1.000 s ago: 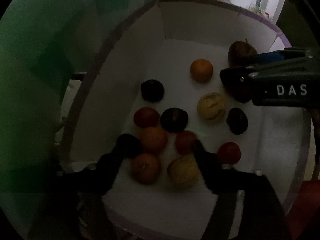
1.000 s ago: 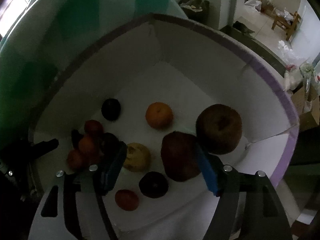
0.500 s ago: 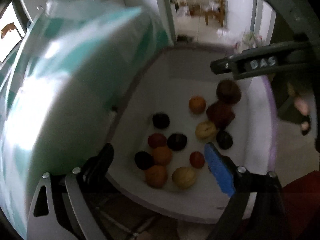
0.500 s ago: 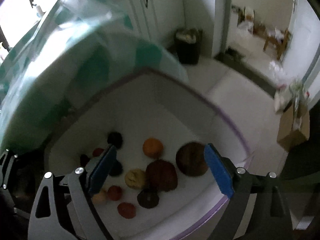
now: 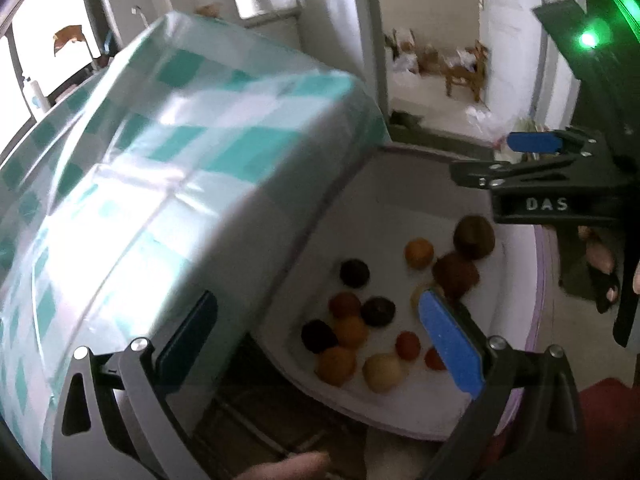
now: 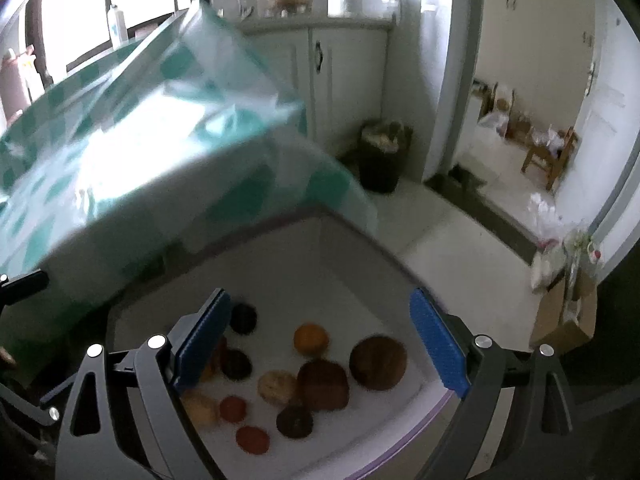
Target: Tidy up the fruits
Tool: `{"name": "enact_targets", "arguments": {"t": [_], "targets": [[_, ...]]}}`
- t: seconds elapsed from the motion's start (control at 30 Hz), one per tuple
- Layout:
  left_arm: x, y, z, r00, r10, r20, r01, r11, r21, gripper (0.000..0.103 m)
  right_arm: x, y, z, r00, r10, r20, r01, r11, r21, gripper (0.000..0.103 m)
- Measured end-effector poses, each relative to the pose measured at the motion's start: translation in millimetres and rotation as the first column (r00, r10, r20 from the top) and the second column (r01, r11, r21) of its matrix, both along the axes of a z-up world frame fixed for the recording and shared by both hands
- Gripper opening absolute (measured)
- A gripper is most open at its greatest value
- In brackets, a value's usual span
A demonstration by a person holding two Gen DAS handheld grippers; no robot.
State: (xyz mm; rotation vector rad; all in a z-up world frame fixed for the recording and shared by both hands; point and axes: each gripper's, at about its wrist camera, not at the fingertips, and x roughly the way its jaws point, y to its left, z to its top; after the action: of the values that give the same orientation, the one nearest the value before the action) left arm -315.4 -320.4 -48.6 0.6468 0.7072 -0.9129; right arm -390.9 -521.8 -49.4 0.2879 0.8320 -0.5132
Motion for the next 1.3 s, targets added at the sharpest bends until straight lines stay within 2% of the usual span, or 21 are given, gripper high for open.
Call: {"name": "enact_targets", "arguments": {"t": [0.23, 0.5, 1.3], "targets": [[0.4, -2.9, -30.7, 0.997, -0.025, -0.074, 0.029, 0.998, 0.062, 0.101, 6.0, 0.4, -37.4, 0.997, -0.006, -0.079, 0.012, 0.997, 0.076, 0.088], [-8.0, -6.0, -51.1, 0.995, -0.055, -0.086, 0.065, 0.99, 0.123, 0.101, 9.9, -0.6, -60.0, 0.991, -0.005, -0.135, 0.019, 0.994, 0.107, 0.088], [-7.5, -5.9, -58.0, 0.993, -0.05, -0.104, 0.065, 0.987, 0.148, 0.101, 16.0, -3.9, -73.6, 0.986, 0.007, -0.167, 0.016, 0.991, 0.136, 0.088]]}}
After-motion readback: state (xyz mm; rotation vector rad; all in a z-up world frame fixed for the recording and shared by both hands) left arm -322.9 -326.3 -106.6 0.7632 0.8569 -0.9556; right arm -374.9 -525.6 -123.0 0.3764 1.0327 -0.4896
